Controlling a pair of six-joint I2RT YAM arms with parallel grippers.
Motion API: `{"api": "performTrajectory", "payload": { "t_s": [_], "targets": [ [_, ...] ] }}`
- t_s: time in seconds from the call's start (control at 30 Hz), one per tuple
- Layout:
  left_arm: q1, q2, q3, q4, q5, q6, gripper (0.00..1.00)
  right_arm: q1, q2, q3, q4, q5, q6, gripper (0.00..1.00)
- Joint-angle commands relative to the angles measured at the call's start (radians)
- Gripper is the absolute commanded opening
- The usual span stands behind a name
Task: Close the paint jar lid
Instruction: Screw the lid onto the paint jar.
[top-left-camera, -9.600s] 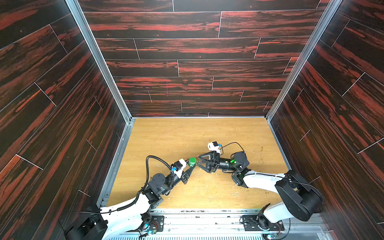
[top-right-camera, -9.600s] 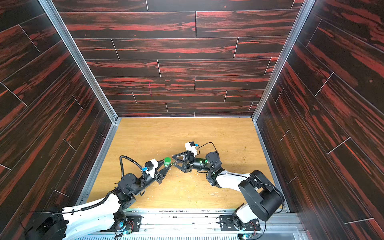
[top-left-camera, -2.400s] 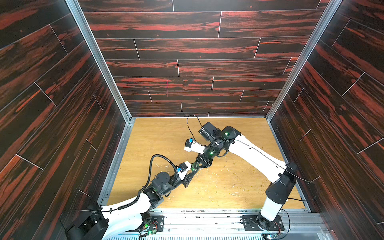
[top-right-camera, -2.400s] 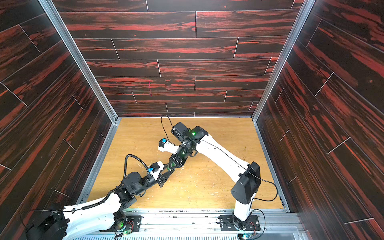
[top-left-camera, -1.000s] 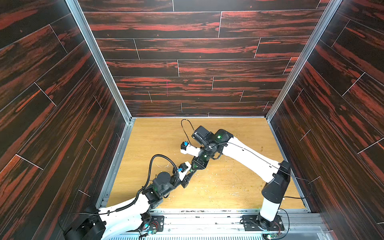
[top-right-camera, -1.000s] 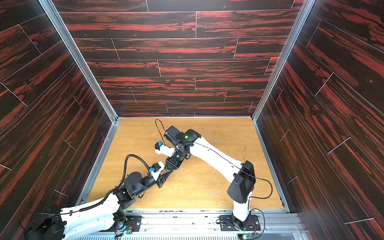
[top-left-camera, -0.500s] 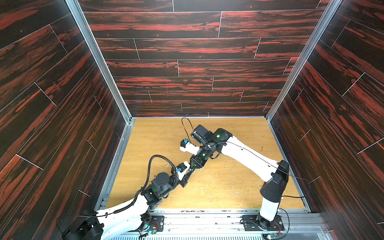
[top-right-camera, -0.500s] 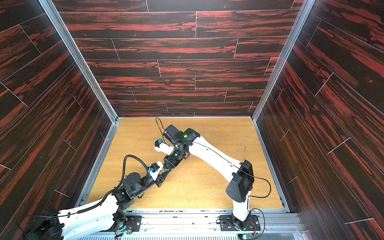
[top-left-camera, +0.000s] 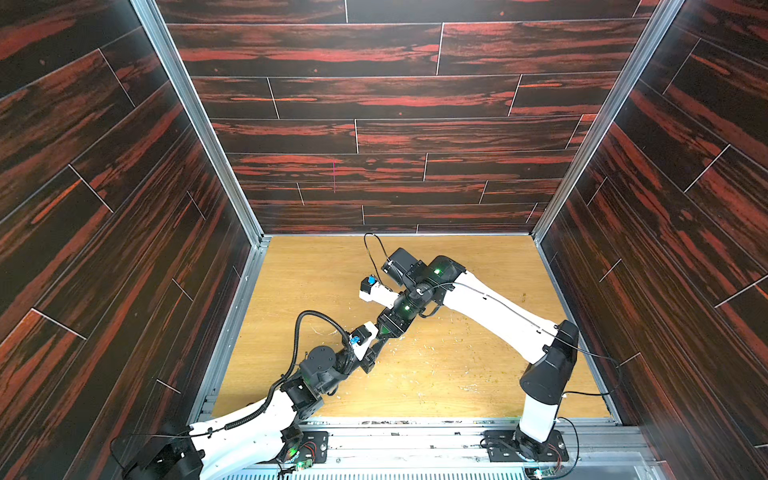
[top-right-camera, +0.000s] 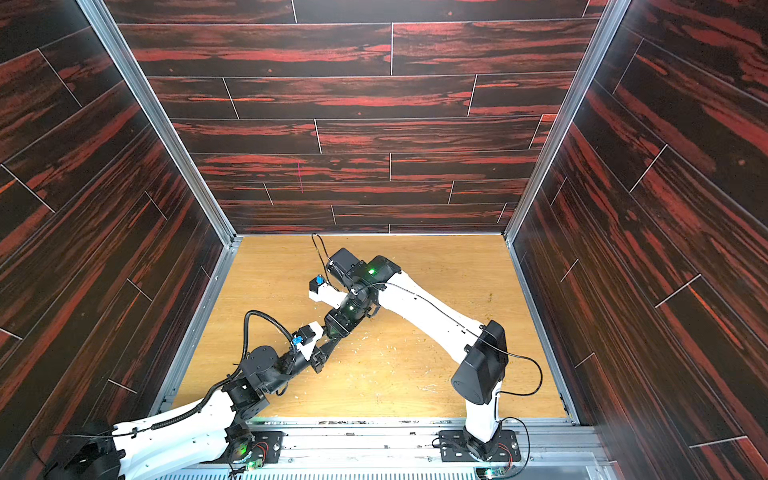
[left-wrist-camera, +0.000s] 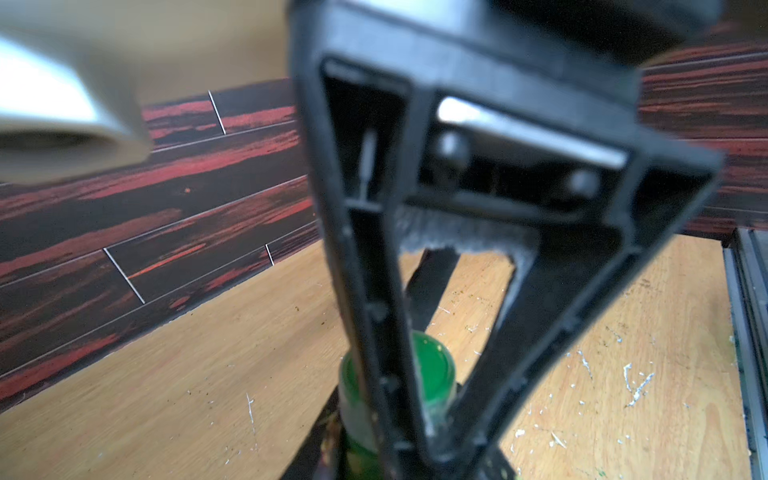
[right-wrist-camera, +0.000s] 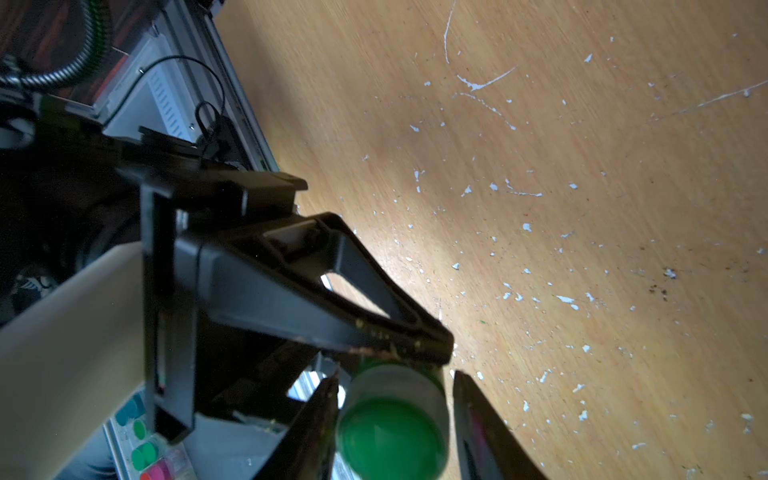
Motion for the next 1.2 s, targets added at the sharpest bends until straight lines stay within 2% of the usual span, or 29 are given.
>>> {"api": "performTrajectory", "payload": {
  "t_s": [0.0,0.4,0.67,0.83,1.0,1.17],
  "targets": [
    [0.006,-0.026,0.014,0.107,-0.020,0.002,0.08,0.008,-0.006,-0.002,-0.054,-0.053,-0.001,0.53],
    [0.005,-0.027,0.013,0.100,-0.021,-0.005,0.08,-0.038,-0.080,-0.039,0.006,-0.127,0.029,0.70],
    [0.006,-0.025,0.016,0.096,-0.021,-0.006,0.08,-0.110,-0.162,-0.126,0.115,-0.309,0.086,0.76],
    [0.005,-0.025,0.017,0.101,-0.023,-0.009,0.08,-0.173,-0.219,-0.220,0.216,-0.440,0.160,0.76],
    [0.006,-0.022,0.022,0.104,-0.021,-0.014,0.08,-0.253,-0.302,-0.384,0.438,-0.566,0.333,0.76],
    [0.005,-0.022,0.027,0.116,-0.021,-0.022,0.08,-0.307,-0.395,-0.654,0.860,-0.665,0.644,0.76]
  ]
}}
